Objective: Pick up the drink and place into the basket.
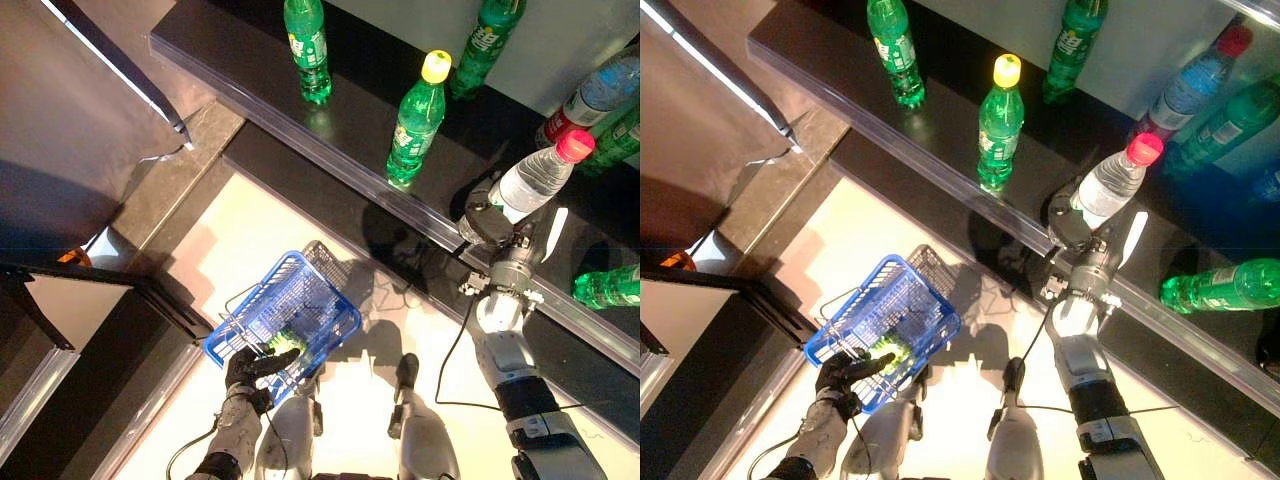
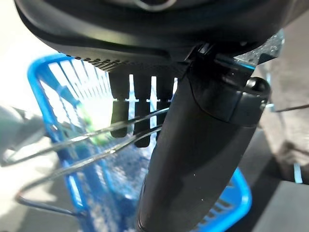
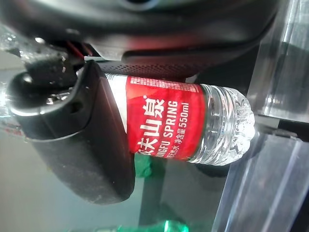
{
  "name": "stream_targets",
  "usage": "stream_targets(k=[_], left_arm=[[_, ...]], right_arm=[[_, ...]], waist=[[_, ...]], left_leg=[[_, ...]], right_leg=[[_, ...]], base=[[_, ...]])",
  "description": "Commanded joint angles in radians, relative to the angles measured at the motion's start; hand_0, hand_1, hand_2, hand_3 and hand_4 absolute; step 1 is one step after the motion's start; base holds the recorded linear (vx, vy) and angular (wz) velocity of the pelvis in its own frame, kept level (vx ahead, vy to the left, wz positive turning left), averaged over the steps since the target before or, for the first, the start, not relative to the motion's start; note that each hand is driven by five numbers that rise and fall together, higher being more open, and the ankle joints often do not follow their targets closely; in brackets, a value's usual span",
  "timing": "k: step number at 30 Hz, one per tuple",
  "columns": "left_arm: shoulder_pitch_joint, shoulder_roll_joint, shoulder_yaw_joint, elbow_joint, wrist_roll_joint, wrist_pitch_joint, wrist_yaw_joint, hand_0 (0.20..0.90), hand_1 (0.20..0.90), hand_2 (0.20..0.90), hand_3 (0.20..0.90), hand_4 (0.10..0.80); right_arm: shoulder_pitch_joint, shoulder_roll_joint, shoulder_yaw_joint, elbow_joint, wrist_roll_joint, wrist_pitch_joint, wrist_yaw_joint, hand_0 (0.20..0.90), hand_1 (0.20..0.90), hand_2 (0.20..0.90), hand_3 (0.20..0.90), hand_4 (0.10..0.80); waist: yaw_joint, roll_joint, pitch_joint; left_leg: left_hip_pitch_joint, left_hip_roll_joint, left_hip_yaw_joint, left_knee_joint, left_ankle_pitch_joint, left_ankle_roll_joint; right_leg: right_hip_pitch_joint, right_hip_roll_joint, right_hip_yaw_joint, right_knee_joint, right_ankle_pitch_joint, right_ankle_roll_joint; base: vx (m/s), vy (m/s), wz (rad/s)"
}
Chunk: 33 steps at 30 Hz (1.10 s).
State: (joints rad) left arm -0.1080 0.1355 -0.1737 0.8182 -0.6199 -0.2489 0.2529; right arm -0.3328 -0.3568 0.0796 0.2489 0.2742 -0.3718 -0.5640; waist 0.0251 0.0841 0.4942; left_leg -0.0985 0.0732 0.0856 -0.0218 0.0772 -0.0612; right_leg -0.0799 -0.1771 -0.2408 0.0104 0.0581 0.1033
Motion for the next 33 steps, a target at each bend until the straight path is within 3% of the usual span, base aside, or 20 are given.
stream_targets(k=[1, 10, 15, 18, 24, 28, 33], left_arm=[[0.061, 0.127, 0.045, -0.187, -0.019, -0.157, -0.027, 0.300, 0.300, 0.300, 0.200, 0.100], [0.164, 0.170, 0.032, -0.455, -0.012, -0.048, -0.126, 0.300, 0.300, 0.300, 0.200, 0.100], [0.209, 0.213, 0.018, -0.615, -0.009, 0.076, -0.181, 0.300, 0.300, 0.300, 0.200, 0.100], [0.230, 0.247, 0.011, -0.726, -0.025, 0.153, -0.206, 0.300, 0.300, 0.300, 0.200, 0.100], [0.273, 0.304, 0.038, -0.953, -0.055, 0.244, -0.327, 0.300, 0.300, 0.300, 0.200, 0.100], [0.266, 0.365, 0.045, -1.059, -0.100, 0.291, -0.399, 0.300, 0.300, 0.300, 0.200, 0.100], [0.239, 0.488, 0.066, -1.157, -0.189, 0.376, -0.458, 0.300, 0.300, 0.300, 0.200, 0.100]], right_arm=[[-0.008, -0.025, -0.036, -0.258, -0.091, -0.155, 0.113, 0.300, 0.300, 0.300, 0.200, 0.100], [0.085, -0.075, -0.053, -0.386, -0.055, -0.139, 0.226, 0.300, 0.300, 0.300, 0.200, 0.100], [0.131, -0.108, -0.068, -0.438, 0.018, -0.135, 0.276, 0.300, 0.300, 0.300, 0.200, 0.100], [0.162, -0.124, -0.051, -0.490, 0.089, -0.106, 0.364, 0.300, 0.300, 0.300, 0.200, 0.100], [0.250, -0.129, 0.010, -0.582, 0.204, -0.038, 0.555, 0.300, 0.300, 0.300, 0.200, 0.100], [0.275, -0.129, 0.064, -0.601, 0.237, -0.007, 0.600, 0.300, 0.300, 0.300, 0.200, 0.100], [0.276, -0.157, 0.136, -0.625, 0.257, 0.013, 0.608, 0.300, 0.300, 0.300, 0.200, 0.100]], waist=[[0.000, -0.047, -0.169], [0.017, -0.051, -0.255], [0.019, -0.041, -0.278], [0.016, -0.030, -0.280], [0.025, -0.020, -0.303], [0.034, -0.020, -0.320], [0.049, -0.022, -0.342]], left_leg=[[0.001, 0.029, -0.011, 0.014, 0.021, -0.003], [0.052, 0.050, -0.005, 0.055, 0.000, -0.012], [0.059, 0.058, 0.005, 0.115, -0.018, -0.018], [0.060, 0.059, 0.008, 0.156, -0.027, -0.021], [0.092, 0.060, 0.007, 0.146, -0.026, -0.018], [0.110, 0.061, 0.002, 0.110, -0.014, -0.018], [0.118, 0.060, -0.006, 0.073, 0.000, -0.020]], right_leg=[[-0.022, -0.077, 0.036, 0.059, 0.039, 0.017], [0.057, -0.050, 0.012, 0.066, -0.003, -0.011], [0.086, -0.042, -0.001, 0.087, -0.027, -0.025], [0.097, -0.042, -0.003, 0.114, -0.043, -0.032], [0.138, -0.047, -0.008, 0.103, -0.047, -0.020], [0.154, -0.052, -0.021, 0.081, -0.038, -0.006], [0.164, -0.060, -0.042, 0.058, -0.025, 0.007]], base=[[0.000, 0.000, 0.00], [0.080, -0.003, 0.00], [0.099, 0.021, 0.01], [0.106, 0.058, 0.02], [0.086, 0.039, 0.01], [-0.005, -0.002, 0.02], [-0.022, -0.014, 0.10]])
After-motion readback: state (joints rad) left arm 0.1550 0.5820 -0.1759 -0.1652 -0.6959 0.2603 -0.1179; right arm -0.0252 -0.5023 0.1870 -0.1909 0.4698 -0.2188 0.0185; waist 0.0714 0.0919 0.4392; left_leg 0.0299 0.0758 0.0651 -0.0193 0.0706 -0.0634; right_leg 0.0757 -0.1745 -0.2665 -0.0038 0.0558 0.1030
